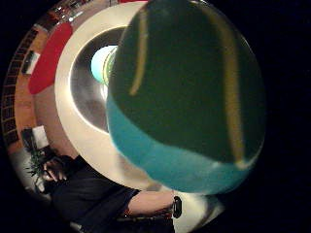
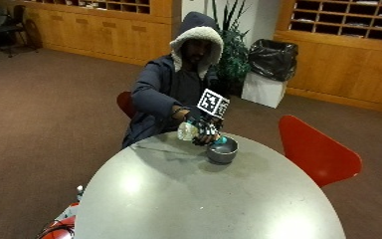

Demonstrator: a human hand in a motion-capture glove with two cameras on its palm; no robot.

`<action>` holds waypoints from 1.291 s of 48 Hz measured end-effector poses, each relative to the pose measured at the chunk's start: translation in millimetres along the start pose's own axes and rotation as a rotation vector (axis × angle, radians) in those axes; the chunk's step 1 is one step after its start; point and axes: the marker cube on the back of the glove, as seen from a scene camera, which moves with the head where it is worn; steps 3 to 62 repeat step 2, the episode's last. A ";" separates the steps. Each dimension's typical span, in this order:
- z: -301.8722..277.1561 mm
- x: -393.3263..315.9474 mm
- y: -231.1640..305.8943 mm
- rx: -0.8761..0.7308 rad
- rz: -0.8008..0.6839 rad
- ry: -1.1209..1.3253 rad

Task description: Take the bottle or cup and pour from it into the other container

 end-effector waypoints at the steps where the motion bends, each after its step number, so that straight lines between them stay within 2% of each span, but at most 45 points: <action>1: 0.1 -0.5 0.0 -0.002 -0.004 0.001; 62: 0.1 -0.7 0.0 -0.003 -0.007 0.003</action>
